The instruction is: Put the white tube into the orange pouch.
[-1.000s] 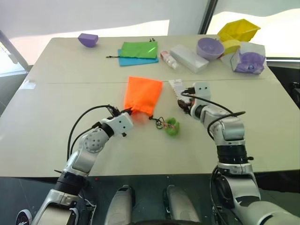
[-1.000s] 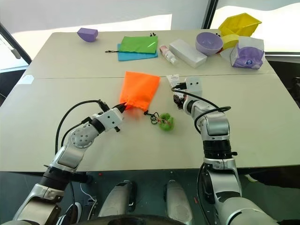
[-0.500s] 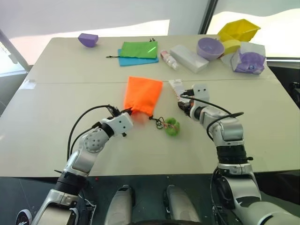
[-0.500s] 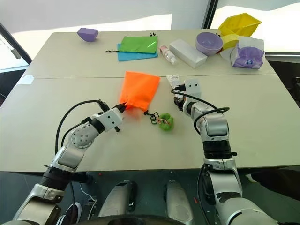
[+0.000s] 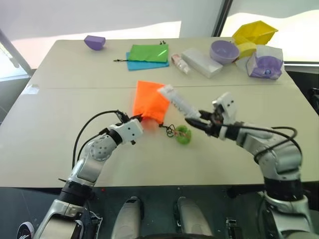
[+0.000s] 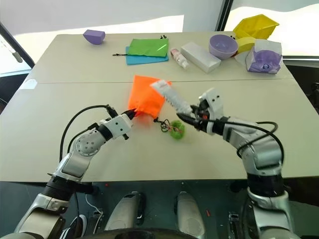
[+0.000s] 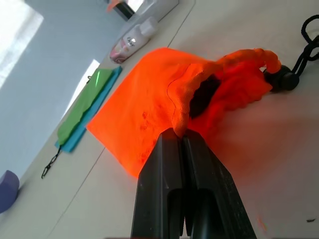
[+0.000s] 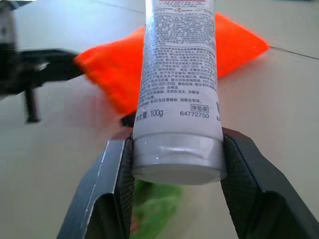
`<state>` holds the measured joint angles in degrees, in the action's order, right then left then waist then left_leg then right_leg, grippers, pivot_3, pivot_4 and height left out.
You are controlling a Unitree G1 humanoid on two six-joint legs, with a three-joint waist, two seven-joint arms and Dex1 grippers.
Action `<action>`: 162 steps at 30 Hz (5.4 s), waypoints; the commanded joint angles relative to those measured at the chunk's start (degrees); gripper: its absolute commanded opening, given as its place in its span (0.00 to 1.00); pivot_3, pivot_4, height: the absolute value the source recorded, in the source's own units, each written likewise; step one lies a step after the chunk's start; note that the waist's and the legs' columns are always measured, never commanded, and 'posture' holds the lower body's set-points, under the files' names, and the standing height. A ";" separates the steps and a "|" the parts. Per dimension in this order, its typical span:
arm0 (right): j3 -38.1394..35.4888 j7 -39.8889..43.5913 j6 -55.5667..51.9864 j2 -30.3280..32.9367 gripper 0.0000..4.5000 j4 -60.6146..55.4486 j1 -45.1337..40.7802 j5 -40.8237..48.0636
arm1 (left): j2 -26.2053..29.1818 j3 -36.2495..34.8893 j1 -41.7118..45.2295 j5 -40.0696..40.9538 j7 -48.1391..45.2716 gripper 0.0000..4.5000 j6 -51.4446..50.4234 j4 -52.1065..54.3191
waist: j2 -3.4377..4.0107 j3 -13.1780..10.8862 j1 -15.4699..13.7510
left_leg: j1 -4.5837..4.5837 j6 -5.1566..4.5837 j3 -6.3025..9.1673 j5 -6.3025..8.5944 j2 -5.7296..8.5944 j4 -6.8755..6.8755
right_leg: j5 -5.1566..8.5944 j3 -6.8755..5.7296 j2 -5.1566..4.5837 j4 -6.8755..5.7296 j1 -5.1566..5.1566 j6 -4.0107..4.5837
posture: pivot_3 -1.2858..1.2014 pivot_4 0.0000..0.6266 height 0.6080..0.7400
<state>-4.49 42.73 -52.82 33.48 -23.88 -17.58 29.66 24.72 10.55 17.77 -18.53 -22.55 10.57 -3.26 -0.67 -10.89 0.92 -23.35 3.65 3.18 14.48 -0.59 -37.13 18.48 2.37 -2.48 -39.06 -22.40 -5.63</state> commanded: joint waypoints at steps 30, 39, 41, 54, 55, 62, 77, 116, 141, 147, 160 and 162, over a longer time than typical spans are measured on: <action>16.62 -15.23 4.95 -10.79 0.40 1.33 0.35 -13.25 | 1.67 0.14 0.53 1.37 -4.01 0.00 1.22 3.90 | -0.04 0.00 -0.13 | -0.03 -0.03 0.05 -0.08 0.04 -0.04 | -0.08 -0.03 -0.03 -0.01 -0.01 0.05 | 0.52 0.24 1.00; 17.45 -19.68 6.54 -18.27 0.40 3.86 -1.36 -14.70 | 1.70 0.47 0.92 1.02 -4.66 0.00 1.19 4.33 | -0.04 0.00 0.09 | 0.01 -0.03 0.07 -0.10 0.01 -0.04 | -0.09 -0.03 0.04 -0.07 -0.01 0.07 | 0.52 0.24 1.00; 17.18 -20.37 6.49 -19.55 0.40 4.15 -2.12 -14.84 | 1.83 0.42 0.65 1.00 -4.62 0.00 1.25 4.29 | -0.04 0.00 0.12 | 0.01 -0.03 0.06 -0.10 0.01 -0.04 | -0.09 -0.02 0.03 -0.07 -0.02 0.07 | 0.52 0.24 1.00; 16.13 -17.88 5.43 -14.93 0.40 2.54 -1.63 -14.61 | 2.02 -0.22 0.51 0.97 -4.07 0.00 0.52 4.43 | -0.04 0.00 0.02 | -0.01 -0.03 0.08 -0.10 0.02 -0.04 | -0.09 -0.03 0.04 -0.06 -0.03 0.07 | 0.52 0.24 1.00; 15.81 -18.21 5.37 -15.16 0.40 2.69 -1.63 -14.58 | 1.99 -0.22 0.55 1.00 -4.10 0.00 0.41 4.52 | -0.04 0.01 0.04 | 0.00 -0.03 0.08 -0.10 0.02 -0.04 | -0.09 -0.03 0.04 -0.06 -0.03 0.07 | 0.52 0.24 1.00; 13.82 -19.11 3.40 -16.24 0.40 1.52 -0.89 -12.75 | 1.76 -0.73 -0.11 1.85 -3.99 0.00 0.07 4.58 | -0.04 0.01 0.00 | -0.01 -0.03 0.08 -0.10 0.01 -0.04 | -0.09 -0.03 0.03 -0.06 -0.02 0.07 | 0.52 0.24 1.00; 15.49 -27.04 9.34 -26.04 0.40 12.17 -4.94 -18.89 | 1.75 -1.04 -1.59 2.53 -4.25 0.00 -0.19 5.37 | -0.03 0.01 0.03 | 0.01 0.00 0.06 -0.11 0.00 -0.04 | -0.10 -0.02 0.02 -0.10 -0.04 0.08 | 0.52 0.24 1.00; 10.40 -33.19 15.31 -41.68 0.40 33.56 -19.18 -18.13 | -0.95 0.30 -1.37 6.99 -6.74 0.00 -3.97 8.41 | -0.02 0.00 0.48 | -0.02 0.04 0.03 -0.15 -0.04 0.04 | -0.13 -0.01 0.07 -0.14 -0.19 0.13 | 0.52 0.24 1.00; 13.79 -30.10 21.75 -42.28 0.84 40.19 -21.11 -21.68 | -0.88 0.79 -1.44 6.28 -6.80 0.00 -4.01 8.04 | -0.02 0.01 1.61 | -0.02 0.09 0.05 -0.18 -0.04 0.06 | -0.13 0.00 0.05 -0.15 -0.18 0.13 | 0.52 0.24 1.00; 13.90 -27.19 18.73 -41.34 0.99 36.84 -20.07 -20.59 | -0.49 0.71 -1.73 6.13 -6.44 0.00 -3.93 7.90 | -0.01 0.01 1.62 | 0.03 0.09 0.05 -0.18 -0.04 0.05 | -0.14 0.00 0.05 -0.15 -0.12 0.13 | 0.52 0.24 1.00; 19.53 -13.20 9.33 -23.65 0.99 15.80 -12.40 -20.10 | 1.67 0.19 -3.08 6.03 -6.44 0.00 -2.40 6.98 | -0.01 0.01 1.55 | -0.02 0.09 0.08 -0.18 -0.03 0.07 | -0.13 -0.01 0.05 -0.13 -0.16 0.13 | 0.52 0.24 1.00; 19.99 -10.86 9.35 -20.28 0.99 13.21 -11.11 -20.00 | 2.32 0.50 -3.29 5.46 -6.64 0.00 -1.73 6.65 | -0.01 0.01 1.54 | -0.02 0.09 0.08 -0.18 -0.03 0.07 | -0.13 -0.01 0.05 -0.12 -0.16 0.13 | 0.52 0.24 1.00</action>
<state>15.10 29.91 -43.58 12.18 -6.70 -28.80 8.77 26.34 10.84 14.55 -12.42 -29.21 7.28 2.43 -0.68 -10.88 2.45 -23.38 3.74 3.26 14.29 -0.62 -37.06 18.34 2.35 -2.43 -39.17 -22.56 -5.50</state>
